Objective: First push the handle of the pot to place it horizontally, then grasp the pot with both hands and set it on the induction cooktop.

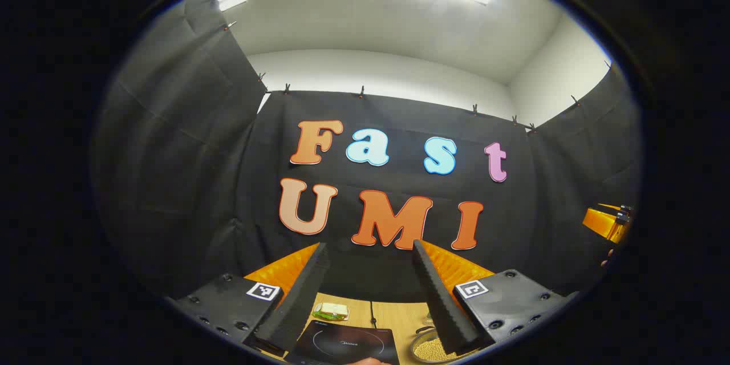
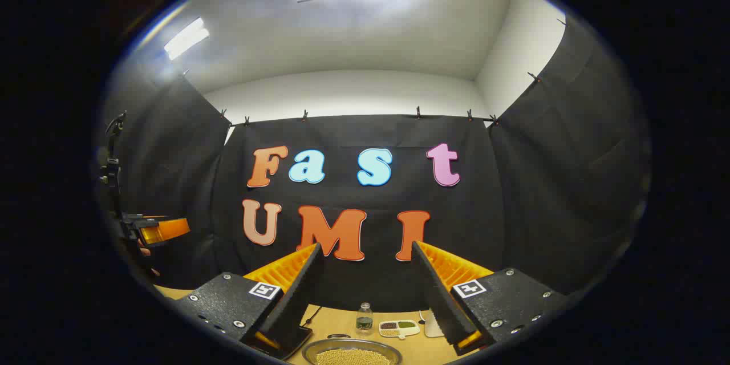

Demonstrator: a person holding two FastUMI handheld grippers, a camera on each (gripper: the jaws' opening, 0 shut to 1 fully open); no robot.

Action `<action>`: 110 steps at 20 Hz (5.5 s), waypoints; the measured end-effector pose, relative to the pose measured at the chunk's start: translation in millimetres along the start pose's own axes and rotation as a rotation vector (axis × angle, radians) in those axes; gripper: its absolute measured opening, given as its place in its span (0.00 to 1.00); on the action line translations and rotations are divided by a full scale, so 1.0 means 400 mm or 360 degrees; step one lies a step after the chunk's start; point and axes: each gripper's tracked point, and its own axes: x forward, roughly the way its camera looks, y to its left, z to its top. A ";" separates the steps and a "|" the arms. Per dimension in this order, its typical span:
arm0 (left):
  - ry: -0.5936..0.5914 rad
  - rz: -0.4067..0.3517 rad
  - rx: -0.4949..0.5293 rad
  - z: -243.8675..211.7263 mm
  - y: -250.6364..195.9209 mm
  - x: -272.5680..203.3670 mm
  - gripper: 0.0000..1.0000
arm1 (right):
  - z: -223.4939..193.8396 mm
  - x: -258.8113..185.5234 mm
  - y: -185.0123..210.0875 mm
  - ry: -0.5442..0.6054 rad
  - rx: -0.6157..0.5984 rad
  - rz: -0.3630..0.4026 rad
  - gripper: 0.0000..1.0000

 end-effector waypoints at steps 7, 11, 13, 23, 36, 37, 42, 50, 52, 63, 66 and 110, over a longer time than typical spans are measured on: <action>0.0023 -0.0008 0.0014 -0.022 -0.009 0.029 0.99 | 0.014 0.003 0.012 -0.0064 -0.0031 0.0004 0.94; -0.0023 -0.0018 -0.0051 -0.030 -0.006 0.050 0.96 | 0.007 0.004 0.015 -0.0051 -0.0027 0.0009 0.94; -0.0050 0.0005 -0.0065 -0.028 0.011 0.061 0.96 | 0.000 0.007 0.017 -0.0049 -0.0033 0.0013 0.94; -0.0032 -0.0025 -0.0051 -0.086 -0.015 0.097 0.99 | -0.115 0.028 0.016 0.0071 -0.0068 0.0039 0.95; 0.0062 -0.0007 -0.0018 -0.173 -0.010 0.161 0.99 | -0.494 -0.003 -0.023 0.0671 -0.0005 0.0049 0.81; 0.0065 -0.0004 -0.0008 -0.177 -0.008 0.166 0.96 | -0.530 -0.008 -0.019 0.0725 0.0015 0.0055 0.76; 0.0136 -0.0038 0.0032 -0.212 -0.024 0.171 0.96 | -0.748 -0.086 -0.002 0.1138 0.0092 0.0085 0.57; 0.0215 -0.0017 0.0071 -0.239 -0.014 0.175 0.96 | -0.955 -0.228 0.039 0.1723 0.0400 0.0113 0.11; 0.0233 -0.0022 0.0073 -0.246 -0.014 0.175 0.99 | -0.989 -0.272 0.051 0.1868 0.0505 0.0128 0.05; 0.0264 0.0030 0.0113 -0.254 0.031 0.153 0.99 | -1.108 -0.418 0.161 0.2329 0.0753 0.0242 0.00; 0.0266 0.0057 0.0120 -0.258 0.055 0.149 0.96 | -1.152 -0.457 0.181 0.2419 0.0758 0.0239 0.00; 0.0439 0.0093 0.0334 -0.378 0.140 0.141 0.96 | -1.339 -0.171 -0.233 0.2339 0.0448 -0.0520 0.00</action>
